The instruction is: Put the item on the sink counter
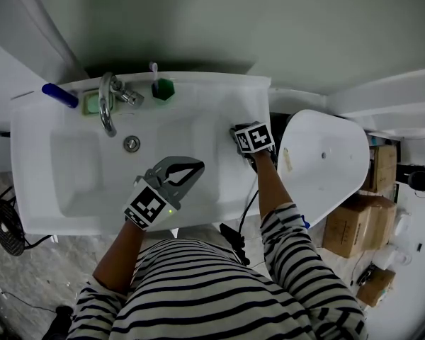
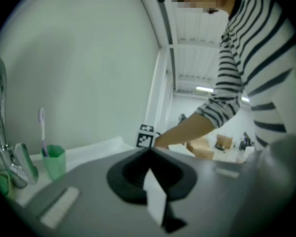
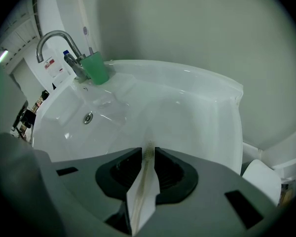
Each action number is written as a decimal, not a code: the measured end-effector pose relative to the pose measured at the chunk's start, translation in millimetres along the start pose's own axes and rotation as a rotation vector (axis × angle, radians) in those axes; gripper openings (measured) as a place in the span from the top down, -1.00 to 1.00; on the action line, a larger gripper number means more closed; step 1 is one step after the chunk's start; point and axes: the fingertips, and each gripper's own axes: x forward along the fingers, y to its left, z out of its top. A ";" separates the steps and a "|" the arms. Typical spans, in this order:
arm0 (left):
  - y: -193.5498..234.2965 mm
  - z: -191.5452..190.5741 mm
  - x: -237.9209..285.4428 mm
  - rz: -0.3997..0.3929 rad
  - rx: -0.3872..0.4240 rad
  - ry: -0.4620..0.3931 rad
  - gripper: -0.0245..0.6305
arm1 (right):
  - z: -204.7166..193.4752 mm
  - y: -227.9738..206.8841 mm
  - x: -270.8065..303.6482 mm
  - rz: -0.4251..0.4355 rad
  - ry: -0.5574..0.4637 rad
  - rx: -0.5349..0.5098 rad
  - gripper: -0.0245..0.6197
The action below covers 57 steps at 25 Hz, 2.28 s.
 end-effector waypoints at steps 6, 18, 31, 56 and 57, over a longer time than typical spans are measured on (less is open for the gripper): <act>-1.0 0.8 2.8 0.001 0.000 -0.003 0.91 | 0.4 -0.4 0.6 0.018 0.018 -0.003 0.73; -1.6 2.2 0.4 0.008 0.003 -0.009 0.91 | -0.8 2.0 -0.5 -0.005 -0.003 0.002 0.77; -3.9 11.3 -12.0 0.015 0.027 -0.017 0.91 | 31.1 12.5 -32.4 0.002 -0.170 0.059 0.77; 9.4 27.8 -64.2 0.065 0.070 -0.036 0.91 | 205.2 92.3 -147.0 0.020 -0.642 -0.073 0.77; 10.5 27.2 -67.2 0.069 0.070 -0.035 0.91 | 212.2 96.8 -150.4 0.024 -0.661 -0.076 0.77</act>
